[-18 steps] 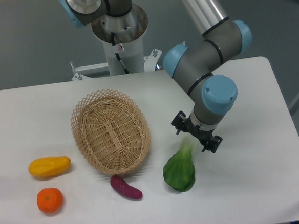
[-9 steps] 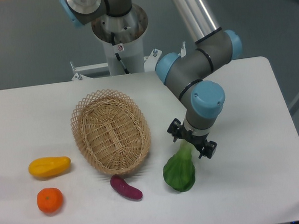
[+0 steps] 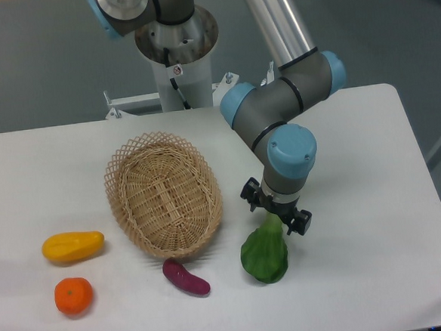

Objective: Pick up the green vegetable from the table
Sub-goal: 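Close the gripper on the bok choy stem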

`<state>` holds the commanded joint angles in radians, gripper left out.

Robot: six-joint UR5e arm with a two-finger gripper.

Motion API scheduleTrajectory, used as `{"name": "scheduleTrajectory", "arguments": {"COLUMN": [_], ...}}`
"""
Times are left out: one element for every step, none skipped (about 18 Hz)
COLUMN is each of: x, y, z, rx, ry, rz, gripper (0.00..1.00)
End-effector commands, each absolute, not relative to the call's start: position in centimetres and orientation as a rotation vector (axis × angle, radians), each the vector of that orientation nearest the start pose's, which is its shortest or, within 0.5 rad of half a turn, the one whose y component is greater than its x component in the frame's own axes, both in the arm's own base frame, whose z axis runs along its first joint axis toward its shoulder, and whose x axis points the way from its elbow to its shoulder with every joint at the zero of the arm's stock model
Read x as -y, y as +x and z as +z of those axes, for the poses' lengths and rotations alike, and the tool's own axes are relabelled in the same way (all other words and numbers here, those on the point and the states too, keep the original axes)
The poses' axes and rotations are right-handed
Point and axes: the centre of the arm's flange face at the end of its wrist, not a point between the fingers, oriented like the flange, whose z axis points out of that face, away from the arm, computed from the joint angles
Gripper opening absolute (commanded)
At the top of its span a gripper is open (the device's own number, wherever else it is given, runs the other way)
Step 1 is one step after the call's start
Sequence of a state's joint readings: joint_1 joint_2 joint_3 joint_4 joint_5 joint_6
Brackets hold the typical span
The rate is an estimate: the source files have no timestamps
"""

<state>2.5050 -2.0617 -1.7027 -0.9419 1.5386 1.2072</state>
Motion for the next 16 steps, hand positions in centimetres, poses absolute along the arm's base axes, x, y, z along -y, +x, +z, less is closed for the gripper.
{"name": "scheduleTrajectory", "arguments": {"x": [-47.81,-47.68,-47.65,-47.66,-47.64,-47.62,-47.60,-47.57,-47.51,-47.48,-47.48,-47.44,-47.39,-47.33,-47.31,-47.30], "y": [-41.55,-41.54,-41.49,-41.35,-41.32,-41.30,-41.27,-41.23,-41.30,-41.26,-41.26,-41.21,-41.17,-41.15,-41.14,-41.24], "z": [20.86,20.72,20.62,20.40,20.35,20.31,20.27,20.20,20.20,20.14,20.14,20.17,20.09,20.03,20.02,20.01], "rx": [-0.426,-0.423,-0.421,-0.426,-0.426,-0.428,-0.428,-0.428,-0.426,-0.426,-0.426,-0.423,-0.424,-0.420,-0.395,-0.348], "ry": [-3.081,-3.081,-3.080,-3.079,-3.079,-3.078,-3.078,-3.079,-3.079,-3.080,-3.080,-3.080,-3.083,-3.088,-3.100,-3.111], "rz": [-0.016,-0.016,-0.009,-0.009,-0.009,-0.007,-0.007,-0.009,-0.009,-0.011,-0.011,-0.011,-0.014,-0.013,-0.007,0.001], "gripper": [1.00,1.00,1.00,1.00,1.00,1.00,1.00,1.00,1.00,0.95,0.79,0.64,0.44,0.28,0.15,0.04]}}
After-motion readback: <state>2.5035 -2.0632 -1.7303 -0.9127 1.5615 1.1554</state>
